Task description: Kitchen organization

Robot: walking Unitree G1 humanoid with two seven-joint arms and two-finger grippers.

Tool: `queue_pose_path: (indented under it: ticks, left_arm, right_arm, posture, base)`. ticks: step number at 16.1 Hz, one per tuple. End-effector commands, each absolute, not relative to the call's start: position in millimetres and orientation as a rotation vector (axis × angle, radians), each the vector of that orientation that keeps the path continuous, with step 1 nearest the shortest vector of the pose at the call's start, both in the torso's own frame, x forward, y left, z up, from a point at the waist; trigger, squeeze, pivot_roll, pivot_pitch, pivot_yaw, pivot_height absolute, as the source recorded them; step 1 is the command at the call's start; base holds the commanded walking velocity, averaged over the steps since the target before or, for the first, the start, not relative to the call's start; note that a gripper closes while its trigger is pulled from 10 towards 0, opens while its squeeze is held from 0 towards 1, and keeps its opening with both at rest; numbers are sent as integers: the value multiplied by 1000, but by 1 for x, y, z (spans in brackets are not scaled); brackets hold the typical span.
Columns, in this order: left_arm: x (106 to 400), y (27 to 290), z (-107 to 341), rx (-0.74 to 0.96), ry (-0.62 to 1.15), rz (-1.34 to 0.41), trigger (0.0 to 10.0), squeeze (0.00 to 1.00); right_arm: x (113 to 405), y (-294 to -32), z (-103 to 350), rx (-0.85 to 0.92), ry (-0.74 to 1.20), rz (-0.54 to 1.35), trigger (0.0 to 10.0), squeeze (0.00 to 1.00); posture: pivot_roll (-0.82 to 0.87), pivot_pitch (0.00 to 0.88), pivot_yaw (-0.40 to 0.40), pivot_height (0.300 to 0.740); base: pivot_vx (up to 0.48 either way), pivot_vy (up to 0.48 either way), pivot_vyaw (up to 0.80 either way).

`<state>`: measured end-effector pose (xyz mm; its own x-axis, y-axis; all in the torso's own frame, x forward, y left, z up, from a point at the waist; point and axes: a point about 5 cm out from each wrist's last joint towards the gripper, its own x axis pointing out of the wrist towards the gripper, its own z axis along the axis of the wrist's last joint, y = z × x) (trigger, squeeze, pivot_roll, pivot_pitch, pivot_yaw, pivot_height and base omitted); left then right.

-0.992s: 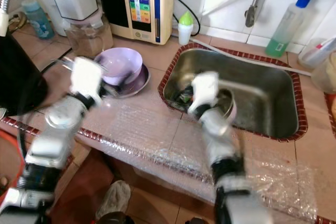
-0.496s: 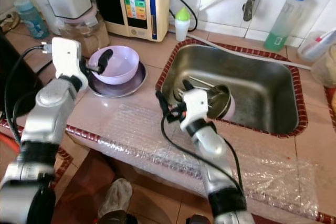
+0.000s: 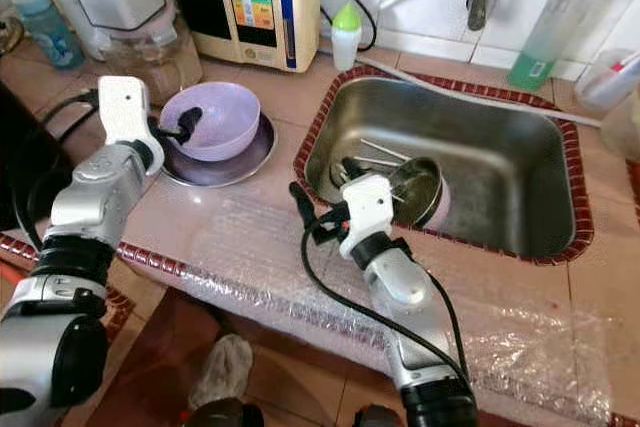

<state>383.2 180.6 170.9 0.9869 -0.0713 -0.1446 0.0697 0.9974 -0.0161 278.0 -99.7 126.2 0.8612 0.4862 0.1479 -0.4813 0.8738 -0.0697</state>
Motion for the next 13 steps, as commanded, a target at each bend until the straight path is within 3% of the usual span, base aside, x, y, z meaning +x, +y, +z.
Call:
queue_pose_path:
  ticks: [1,13]
  left_arm:
    - [383,177,168,-23,171,-99,0,0]
    - [378,168,157,-179,255,-208,0,0]
  right_arm:
    - [275,-97,128,-35,-161,521,10000,0]
    - [276,-94,128,-47,-115,533,10000,0]
  posture:
    - [-20,118,66,740]
    - [-7,135,49,740]
  base:
    - [0,0,0]
    - [0,0,0]
